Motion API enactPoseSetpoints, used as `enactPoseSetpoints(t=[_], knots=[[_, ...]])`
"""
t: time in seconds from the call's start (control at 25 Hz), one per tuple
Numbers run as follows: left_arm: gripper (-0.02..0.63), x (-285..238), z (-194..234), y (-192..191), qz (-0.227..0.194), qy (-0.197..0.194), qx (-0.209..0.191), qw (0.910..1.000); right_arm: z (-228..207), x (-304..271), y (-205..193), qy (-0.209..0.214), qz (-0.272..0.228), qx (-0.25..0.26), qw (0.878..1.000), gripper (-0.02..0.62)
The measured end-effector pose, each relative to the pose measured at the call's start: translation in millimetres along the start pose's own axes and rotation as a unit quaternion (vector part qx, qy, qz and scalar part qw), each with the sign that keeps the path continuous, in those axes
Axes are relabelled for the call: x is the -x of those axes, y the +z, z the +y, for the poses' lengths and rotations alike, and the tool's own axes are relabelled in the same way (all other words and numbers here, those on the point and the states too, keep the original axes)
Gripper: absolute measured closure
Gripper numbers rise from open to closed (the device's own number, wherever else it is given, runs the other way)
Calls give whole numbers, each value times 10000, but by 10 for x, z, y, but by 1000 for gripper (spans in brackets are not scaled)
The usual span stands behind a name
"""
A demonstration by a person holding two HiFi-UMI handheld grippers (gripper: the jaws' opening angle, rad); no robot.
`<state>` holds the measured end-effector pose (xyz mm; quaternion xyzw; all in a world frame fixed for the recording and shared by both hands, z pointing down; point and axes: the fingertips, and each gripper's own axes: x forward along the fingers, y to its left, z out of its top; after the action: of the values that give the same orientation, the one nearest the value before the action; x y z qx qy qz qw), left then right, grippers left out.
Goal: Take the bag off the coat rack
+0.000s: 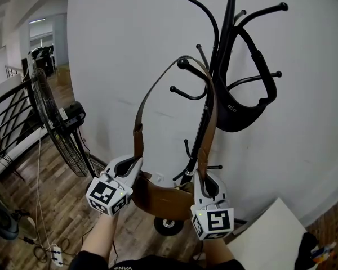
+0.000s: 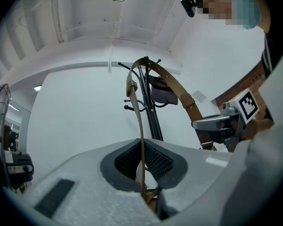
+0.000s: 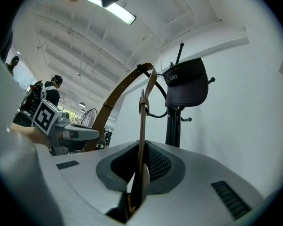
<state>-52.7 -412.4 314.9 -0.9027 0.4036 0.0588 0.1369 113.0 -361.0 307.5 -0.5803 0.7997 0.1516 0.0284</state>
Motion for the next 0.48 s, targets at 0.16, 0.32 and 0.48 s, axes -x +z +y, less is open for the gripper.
enactPoseSetpoints(t=[0.16, 0.32, 0.48], knots=[[588, 85, -5, 88, -72, -35, 17, 10000, 86, 58, 97, 14, -53, 79, 10000, 569], [588, 199, -20, 131, -146, -38, 100, 9998, 156, 126, 168, 21, -57, 144, 9999, 569], [588, 353, -50, 106, -123, -31, 149, 9998, 247, 212, 184, -37, -39, 106, 9999, 569]])
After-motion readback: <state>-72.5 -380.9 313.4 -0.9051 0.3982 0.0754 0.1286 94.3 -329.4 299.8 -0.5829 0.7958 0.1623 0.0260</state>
